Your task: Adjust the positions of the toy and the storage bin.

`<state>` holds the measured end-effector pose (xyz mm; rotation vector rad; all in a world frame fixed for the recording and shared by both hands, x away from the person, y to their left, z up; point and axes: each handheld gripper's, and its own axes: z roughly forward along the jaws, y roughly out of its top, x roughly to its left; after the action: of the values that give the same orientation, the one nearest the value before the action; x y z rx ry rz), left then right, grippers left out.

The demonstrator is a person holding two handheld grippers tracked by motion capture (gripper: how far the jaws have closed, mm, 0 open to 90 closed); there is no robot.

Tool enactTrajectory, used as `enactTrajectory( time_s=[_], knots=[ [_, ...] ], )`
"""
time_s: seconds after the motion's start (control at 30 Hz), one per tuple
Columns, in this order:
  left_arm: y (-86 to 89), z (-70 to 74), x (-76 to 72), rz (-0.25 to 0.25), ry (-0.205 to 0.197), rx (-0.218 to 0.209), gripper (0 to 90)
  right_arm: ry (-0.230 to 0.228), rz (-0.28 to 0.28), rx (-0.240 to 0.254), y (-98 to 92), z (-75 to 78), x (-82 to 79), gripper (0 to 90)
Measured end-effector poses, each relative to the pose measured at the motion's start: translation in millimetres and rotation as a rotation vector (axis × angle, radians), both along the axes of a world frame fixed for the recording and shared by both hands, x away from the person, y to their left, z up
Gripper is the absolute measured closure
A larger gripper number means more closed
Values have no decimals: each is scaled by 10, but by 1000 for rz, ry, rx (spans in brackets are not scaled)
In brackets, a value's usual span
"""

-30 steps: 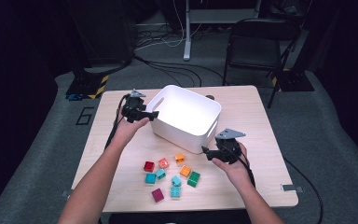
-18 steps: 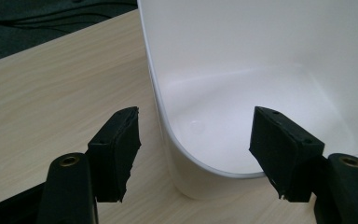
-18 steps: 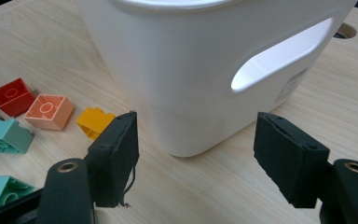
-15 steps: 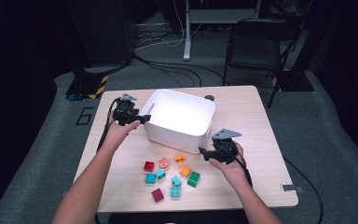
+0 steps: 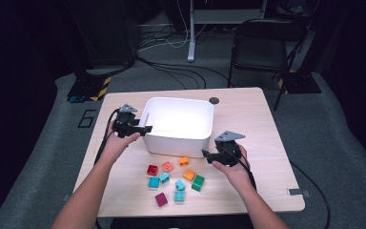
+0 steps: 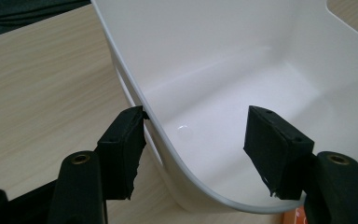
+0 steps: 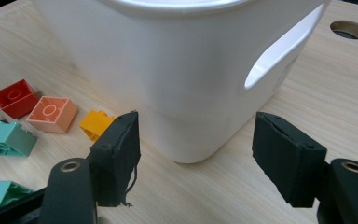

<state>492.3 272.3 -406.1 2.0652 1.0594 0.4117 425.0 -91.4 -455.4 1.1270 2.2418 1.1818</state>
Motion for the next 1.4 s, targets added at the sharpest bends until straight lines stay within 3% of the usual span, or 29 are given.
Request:
enactTrajectory(
  time_s=[0.23, 0.47, 0.67, 0.93, 1.23, 1.4],
  knots=[
    [63, -45, -191, 11, 3, -58, 368, 26, 51, -4, 92, 0, 29, 335],
    [76, -89, -292, 26, -12, -107, 366, 28, 40, -10, 90, -4, 63, 336],
    [31, -92, -325, 30, -12, -110, 364, 31, 28, -7, 65, 2, 65, 325],
    [-28, -115, -341, 41, 0, -146, 350, 31, 18, 1, 9, -11, 58, 315],
    [-40, -110, -354, 34, 1, -133, 348, 27, 15, -3, -5, -11, 60, 314],
    [-25, -114, -336, 39, 10, -147, 348, 25, 14, -8, -4, -9, 55, 314]
  ],
)
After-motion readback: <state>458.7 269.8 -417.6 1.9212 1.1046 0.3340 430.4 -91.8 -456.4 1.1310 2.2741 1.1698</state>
